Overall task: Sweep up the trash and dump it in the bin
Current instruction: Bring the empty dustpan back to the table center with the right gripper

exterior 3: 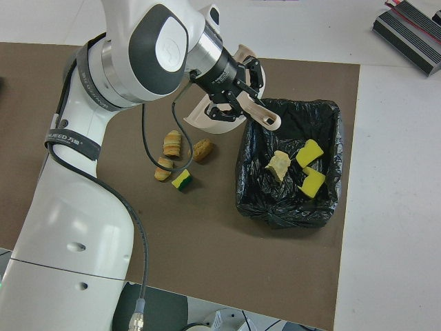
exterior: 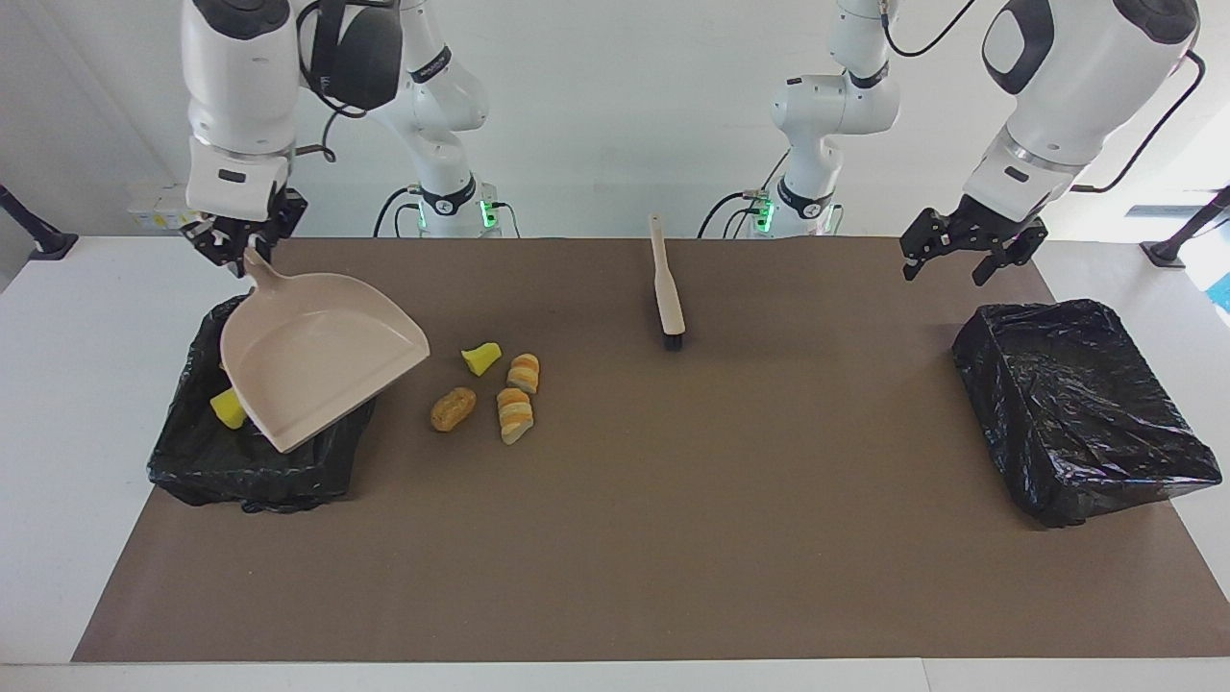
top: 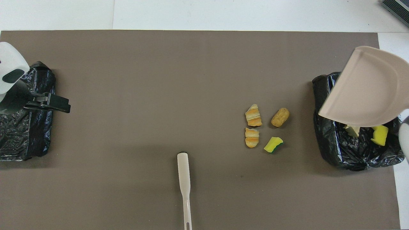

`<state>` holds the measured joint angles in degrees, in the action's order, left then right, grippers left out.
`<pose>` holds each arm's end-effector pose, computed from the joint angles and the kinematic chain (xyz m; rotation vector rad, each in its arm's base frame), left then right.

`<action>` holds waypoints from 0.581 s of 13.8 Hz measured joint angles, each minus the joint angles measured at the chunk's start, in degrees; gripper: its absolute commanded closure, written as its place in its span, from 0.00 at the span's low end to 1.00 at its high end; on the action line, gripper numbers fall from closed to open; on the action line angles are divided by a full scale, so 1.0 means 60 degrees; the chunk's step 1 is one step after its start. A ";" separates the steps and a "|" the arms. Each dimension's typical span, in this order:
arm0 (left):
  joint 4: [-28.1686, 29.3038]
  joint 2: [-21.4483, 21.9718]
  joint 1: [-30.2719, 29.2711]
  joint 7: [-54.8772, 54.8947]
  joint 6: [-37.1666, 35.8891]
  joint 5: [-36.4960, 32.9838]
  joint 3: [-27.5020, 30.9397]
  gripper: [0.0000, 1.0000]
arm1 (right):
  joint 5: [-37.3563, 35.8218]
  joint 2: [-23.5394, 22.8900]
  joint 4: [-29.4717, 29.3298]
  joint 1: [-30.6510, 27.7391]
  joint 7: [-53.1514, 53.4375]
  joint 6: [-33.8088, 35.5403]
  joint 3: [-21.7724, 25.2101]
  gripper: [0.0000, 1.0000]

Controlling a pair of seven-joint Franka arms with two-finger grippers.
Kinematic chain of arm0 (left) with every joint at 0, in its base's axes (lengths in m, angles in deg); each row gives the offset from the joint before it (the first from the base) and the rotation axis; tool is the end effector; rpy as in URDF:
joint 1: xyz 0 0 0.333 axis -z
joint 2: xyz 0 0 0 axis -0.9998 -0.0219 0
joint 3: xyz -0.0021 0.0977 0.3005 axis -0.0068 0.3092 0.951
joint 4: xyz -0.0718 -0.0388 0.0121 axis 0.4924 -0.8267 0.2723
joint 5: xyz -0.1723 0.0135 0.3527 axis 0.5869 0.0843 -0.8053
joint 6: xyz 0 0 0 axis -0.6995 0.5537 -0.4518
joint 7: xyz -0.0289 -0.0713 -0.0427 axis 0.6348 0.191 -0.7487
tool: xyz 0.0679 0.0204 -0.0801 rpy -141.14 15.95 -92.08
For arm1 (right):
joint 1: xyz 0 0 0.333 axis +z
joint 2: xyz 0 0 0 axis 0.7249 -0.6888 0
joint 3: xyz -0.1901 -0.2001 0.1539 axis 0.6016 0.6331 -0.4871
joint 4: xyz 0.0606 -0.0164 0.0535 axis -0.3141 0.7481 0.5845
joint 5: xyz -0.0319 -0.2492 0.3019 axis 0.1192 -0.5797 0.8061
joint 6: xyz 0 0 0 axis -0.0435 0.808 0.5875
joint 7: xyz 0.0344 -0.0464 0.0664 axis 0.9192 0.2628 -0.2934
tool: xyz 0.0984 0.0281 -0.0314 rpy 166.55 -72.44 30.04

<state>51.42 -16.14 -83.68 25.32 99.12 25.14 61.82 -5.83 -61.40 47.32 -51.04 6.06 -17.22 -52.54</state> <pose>0.5440 -0.0521 0.6174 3.0852 -0.2058 0.0032 0.5578 0.0184 0.5964 2.5896 1.0218 -0.2179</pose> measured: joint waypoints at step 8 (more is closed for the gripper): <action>0.0017 0.0155 -0.0022 0.0316 -0.0247 -0.0274 -0.0008 0.00 | 0.2962 -0.2852 -0.1096 0.2557 0.8535 -0.1327 -0.0022 1.00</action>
<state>51.52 -15.20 -83.81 27.22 97.64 23.50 61.78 11.94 -78.52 40.74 -35.70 57.27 -25.18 -52.68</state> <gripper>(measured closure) 0.000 0.674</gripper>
